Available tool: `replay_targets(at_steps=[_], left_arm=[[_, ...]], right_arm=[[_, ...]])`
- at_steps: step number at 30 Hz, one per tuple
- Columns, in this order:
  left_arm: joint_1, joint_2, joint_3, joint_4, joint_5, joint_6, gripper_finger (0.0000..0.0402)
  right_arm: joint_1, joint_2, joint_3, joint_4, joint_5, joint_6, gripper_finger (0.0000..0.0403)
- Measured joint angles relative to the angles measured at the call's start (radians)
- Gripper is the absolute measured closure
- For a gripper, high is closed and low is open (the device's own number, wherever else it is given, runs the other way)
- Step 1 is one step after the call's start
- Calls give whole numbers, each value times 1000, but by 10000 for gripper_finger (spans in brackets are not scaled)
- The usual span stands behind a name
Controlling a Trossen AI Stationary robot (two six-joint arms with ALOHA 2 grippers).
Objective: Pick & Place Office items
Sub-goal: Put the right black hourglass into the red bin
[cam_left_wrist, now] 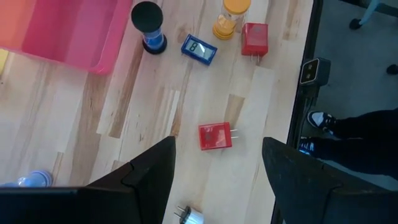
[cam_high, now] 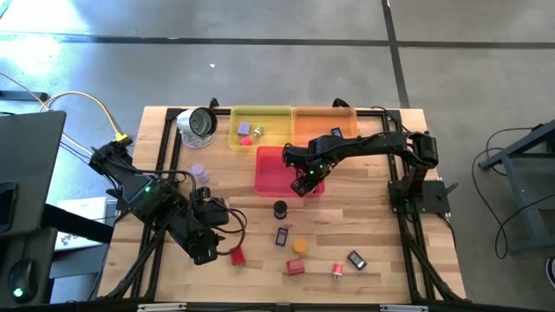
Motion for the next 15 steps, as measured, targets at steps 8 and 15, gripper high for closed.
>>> replay_targets(at_steps=[8,15], left_arm=[[0,0,0,0,0,0,170],[0,0,0,0,0,-4,170]], right_arm=[[0,0,0,0,-27,-23,187],[0,-1,0,-1,-8,-1,128]])
